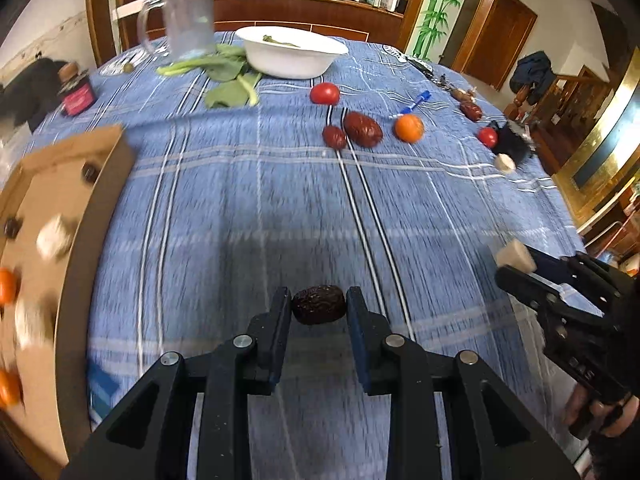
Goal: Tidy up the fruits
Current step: 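Carry the tan cake and the date over the cardboard tray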
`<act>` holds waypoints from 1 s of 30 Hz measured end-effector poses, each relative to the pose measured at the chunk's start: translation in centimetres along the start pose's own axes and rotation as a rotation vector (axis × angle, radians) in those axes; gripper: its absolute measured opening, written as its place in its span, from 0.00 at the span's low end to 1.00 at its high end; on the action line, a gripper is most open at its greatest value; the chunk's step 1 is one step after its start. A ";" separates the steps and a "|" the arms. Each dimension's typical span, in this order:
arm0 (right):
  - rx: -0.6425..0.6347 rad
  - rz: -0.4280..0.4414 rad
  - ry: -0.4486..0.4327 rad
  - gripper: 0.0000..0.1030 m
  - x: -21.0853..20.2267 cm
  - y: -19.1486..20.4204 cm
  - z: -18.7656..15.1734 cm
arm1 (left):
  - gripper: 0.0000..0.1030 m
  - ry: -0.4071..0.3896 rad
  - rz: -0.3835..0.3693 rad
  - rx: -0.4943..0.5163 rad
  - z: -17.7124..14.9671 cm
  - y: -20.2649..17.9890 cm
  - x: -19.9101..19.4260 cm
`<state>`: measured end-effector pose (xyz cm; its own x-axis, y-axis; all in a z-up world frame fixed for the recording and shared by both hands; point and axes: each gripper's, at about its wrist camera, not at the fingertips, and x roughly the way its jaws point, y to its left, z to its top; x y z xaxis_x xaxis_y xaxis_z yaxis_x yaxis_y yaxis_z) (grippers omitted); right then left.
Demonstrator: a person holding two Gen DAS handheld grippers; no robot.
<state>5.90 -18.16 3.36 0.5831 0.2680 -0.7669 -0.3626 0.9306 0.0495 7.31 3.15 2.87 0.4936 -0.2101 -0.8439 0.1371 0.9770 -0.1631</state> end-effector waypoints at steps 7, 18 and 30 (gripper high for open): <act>0.034 0.031 0.037 0.34 -0.9 3.3 -2.3 | 0.26 -0.017 -0.020 -0.027 -3.1 1.8 -3.7; 0.019 0.049 0.053 0.34 -0.5 7.7 -1.1 | 0.26 -0.087 0.003 -0.062 -4.6 6.2 -8.6; -0.087 0.139 0.014 0.35 0.6 15.0 3.6 | 0.26 -0.144 0.096 -0.200 -5.7 14.3 -12.4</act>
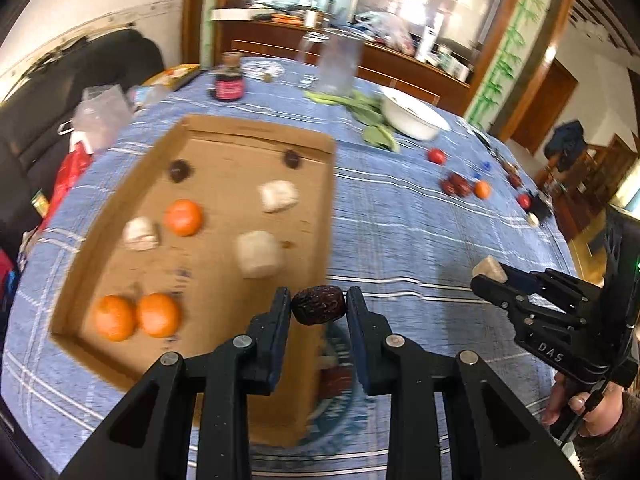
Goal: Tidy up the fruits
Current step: 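Carry the tan cake and the date over the cardboard tray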
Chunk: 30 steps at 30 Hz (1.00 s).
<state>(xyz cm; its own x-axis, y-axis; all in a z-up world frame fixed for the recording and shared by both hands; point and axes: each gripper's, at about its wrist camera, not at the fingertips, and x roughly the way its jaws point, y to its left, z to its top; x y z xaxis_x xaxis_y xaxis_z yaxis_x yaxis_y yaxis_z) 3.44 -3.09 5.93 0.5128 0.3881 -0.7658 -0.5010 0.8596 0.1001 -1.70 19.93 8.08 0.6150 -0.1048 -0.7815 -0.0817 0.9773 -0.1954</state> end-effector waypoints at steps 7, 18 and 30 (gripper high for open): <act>-0.058 0.073 -0.017 0.35 1.4 3.8 3.2 | 0.26 -0.027 0.077 -0.077 0.1 5.2 -1.5; -0.164 0.160 -0.010 0.35 4.7 9.5 7.6 | 0.27 -0.039 0.198 -0.153 1.2 12.0 -1.8; -0.224 0.191 0.036 0.35 10.4 13.2 11.0 | 0.27 0.032 0.230 -0.174 1.7 15.0 1.6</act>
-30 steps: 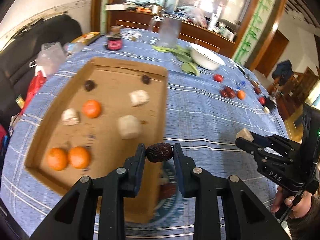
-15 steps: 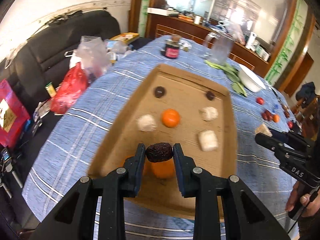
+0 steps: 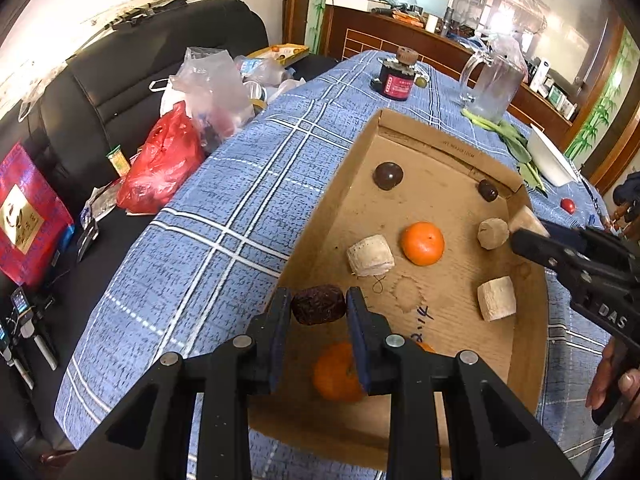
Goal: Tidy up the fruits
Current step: 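Carry the tan cake and the date over the cardboard tray, then open both tools to drop the tan cake and date into the tray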
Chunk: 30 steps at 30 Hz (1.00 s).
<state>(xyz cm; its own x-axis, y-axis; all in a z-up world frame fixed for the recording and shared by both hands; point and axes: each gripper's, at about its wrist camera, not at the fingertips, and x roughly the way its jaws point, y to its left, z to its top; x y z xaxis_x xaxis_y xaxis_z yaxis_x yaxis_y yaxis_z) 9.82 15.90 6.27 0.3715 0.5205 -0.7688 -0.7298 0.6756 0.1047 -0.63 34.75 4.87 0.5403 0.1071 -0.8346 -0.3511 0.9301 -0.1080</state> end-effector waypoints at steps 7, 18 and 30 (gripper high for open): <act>-0.050 -0.015 0.045 0.35 3.6 0.5 1.4 | 0.27 0.021 -0.011 0.019 0.5 -0.4 1.5; -0.100 -0.013 0.096 0.35 6.6 1.3 2.0 | 0.27 0.059 0.007 0.059 0.5 -1.2 3.2; -0.122 -0.057 0.117 0.49 7.1 1.5 1.7 | 0.32 0.068 0.022 0.078 0.3 -1.7 3.0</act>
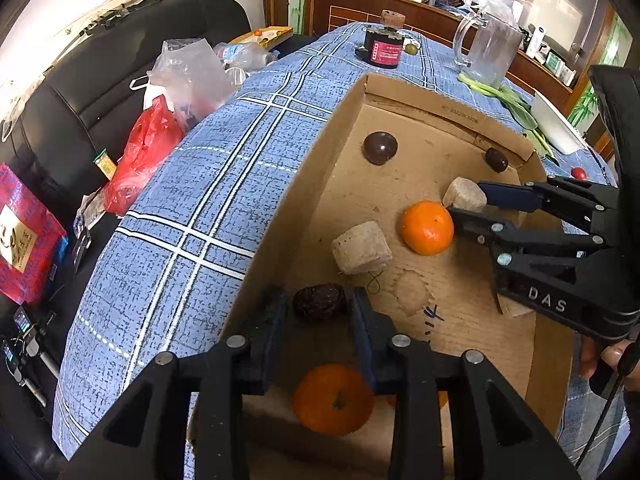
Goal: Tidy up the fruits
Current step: 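Open both tools to drop the tan cake and date into the tray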
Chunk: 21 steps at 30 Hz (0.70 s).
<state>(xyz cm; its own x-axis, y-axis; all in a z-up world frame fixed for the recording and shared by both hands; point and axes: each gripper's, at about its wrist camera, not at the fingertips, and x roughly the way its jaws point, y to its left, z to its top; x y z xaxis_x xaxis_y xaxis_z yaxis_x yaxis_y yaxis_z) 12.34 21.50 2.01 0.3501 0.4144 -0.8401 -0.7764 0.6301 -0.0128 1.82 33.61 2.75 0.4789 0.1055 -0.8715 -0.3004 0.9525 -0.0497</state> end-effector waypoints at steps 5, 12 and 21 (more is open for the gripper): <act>0.002 -0.014 -0.022 0.50 -1.6 0.2 -0.7 | 0.43 -0.016 0.004 -0.003 -0.6 0.0 -1.1; 0.021 -0.021 -0.065 0.50 -5.2 0.3 -2.4 | 0.53 -0.066 0.009 -0.020 -1.5 0.0 -3.7; 0.126 -0.040 -0.102 0.58 -10.1 -1.6 -7.9 | 0.60 -0.103 0.023 0.006 -2.3 -2.6 -6.0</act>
<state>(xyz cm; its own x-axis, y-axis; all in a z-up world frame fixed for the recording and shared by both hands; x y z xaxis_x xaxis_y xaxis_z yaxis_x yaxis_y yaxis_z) 5.88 11.12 6.26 0.4357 0.4476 -0.7809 -0.6913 0.7220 0.0281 -2.23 29.82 7.00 0.5541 0.1555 -0.8178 -0.3070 0.9513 -0.0272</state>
